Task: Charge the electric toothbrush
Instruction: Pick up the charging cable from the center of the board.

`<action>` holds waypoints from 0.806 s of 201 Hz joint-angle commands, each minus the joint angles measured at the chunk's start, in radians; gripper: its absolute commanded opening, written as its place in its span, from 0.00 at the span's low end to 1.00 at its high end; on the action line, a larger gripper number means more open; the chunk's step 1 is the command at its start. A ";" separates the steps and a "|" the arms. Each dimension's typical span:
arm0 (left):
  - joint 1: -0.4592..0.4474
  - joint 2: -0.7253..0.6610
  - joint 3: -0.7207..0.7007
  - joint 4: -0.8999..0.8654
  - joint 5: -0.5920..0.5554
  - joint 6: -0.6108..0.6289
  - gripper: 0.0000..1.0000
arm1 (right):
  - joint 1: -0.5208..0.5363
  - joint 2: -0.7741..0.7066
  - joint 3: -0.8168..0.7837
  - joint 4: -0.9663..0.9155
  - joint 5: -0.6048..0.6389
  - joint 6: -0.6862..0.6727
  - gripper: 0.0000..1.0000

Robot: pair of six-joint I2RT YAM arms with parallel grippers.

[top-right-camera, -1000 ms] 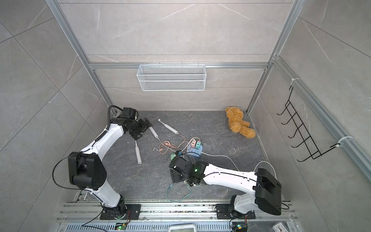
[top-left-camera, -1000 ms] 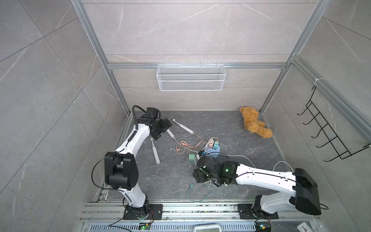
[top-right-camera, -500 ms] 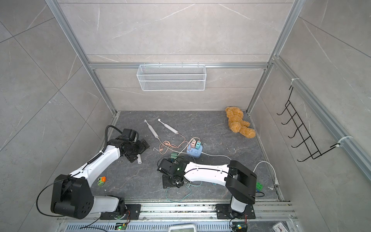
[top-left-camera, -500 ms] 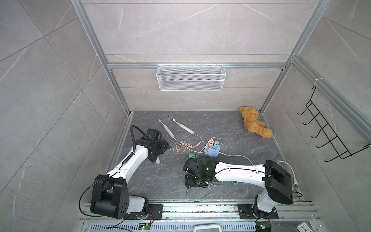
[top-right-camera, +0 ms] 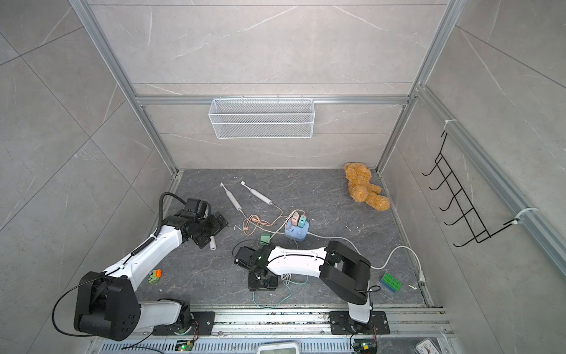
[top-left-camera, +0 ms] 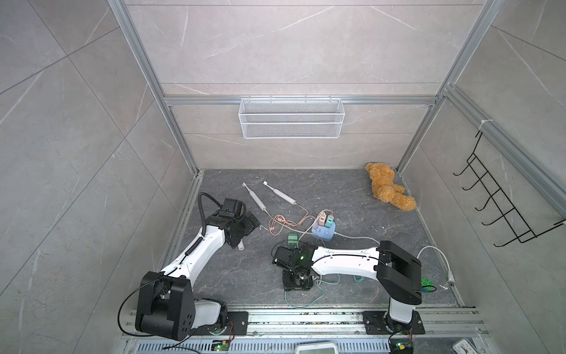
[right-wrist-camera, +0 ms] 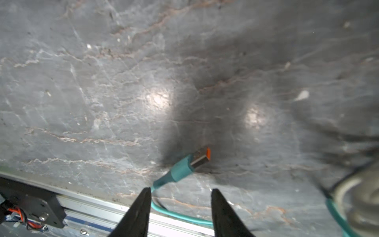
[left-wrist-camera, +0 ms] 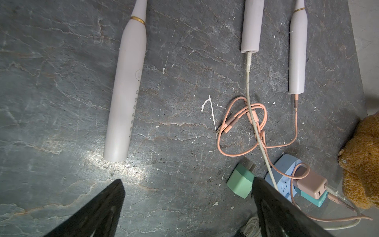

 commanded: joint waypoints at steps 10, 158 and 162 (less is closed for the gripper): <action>-0.005 -0.019 -0.012 0.021 0.008 -0.010 0.99 | -0.009 0.043 0.032 -0.037 -0.021 0.014 0.47; -0.033 -0.033 -0.077 0.059 0.021 -0.050 0.99 | -0.044 0.080 0.053 -0.057 -0.003 -0.169 0.01; -0.036 -0.035 -0.080 0.059 0.020 -0.052 0.99 | -0.044 0.077 0.055 -0.058 0.005 -0.184 0.00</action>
